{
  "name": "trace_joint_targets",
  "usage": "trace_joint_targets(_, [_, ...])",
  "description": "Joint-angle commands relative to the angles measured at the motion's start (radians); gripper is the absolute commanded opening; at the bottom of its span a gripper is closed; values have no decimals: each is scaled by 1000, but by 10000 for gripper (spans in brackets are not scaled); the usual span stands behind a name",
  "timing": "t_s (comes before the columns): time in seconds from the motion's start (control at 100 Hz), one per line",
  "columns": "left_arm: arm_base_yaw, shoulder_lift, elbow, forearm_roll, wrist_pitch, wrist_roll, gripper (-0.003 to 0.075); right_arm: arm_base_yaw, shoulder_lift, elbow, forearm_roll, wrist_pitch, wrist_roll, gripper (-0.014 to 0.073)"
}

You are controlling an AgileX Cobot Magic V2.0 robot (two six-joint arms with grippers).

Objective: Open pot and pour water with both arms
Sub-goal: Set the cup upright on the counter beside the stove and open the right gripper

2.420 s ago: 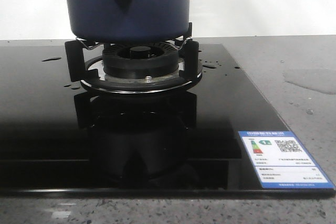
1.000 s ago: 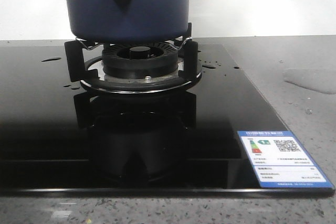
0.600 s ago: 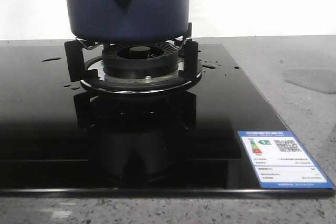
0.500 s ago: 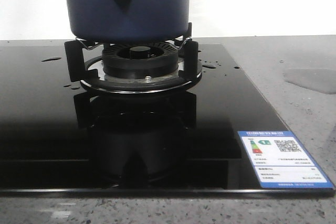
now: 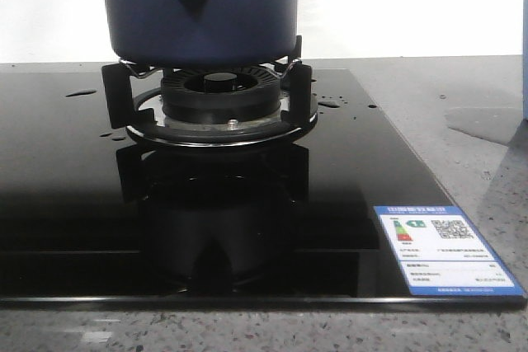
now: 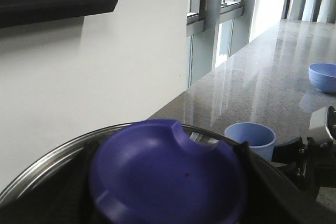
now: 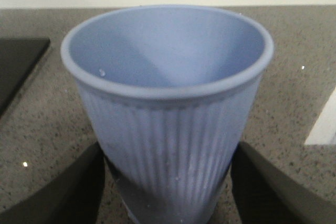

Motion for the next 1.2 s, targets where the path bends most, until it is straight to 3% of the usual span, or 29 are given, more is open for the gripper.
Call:
trace_joint_targets(0.0, [-10, -31, -32, -91, 23, 0, 281, 1, 22, -21, -27, -90, 4, 225])
trace_joint_targets(0.28, [-10, -31, -32, -91, 51, 0, 281, 2, 64, -21, -20, -80, 6, 258])
trace_joint_targets(0.35, [-10, -31, -32, -89, 58, 0, 281, 2, 48, -21, -20, -92, 6, 348])
trace_joint_targets(0.47, [-10, -31, -32, -86, 60, 0, 281, 2, -1, -21, -19, -72, 6, 575])
trace_joint_targets(0.56, [-10, -31, -32, -85, 60, 0, 281, 2, -56, -21, -19, -26, 6, 654])
trace_joint_targets(1.09, [-10, 56, -32, -74, 49, 22, 281, 2, -508, -21, -19, 381, 6, 651])
trace_joint_targets(1.19, [-15, 88, -32, -74, 63, 64, 281, 2, -581, -23, -19, 462, 6, 543])
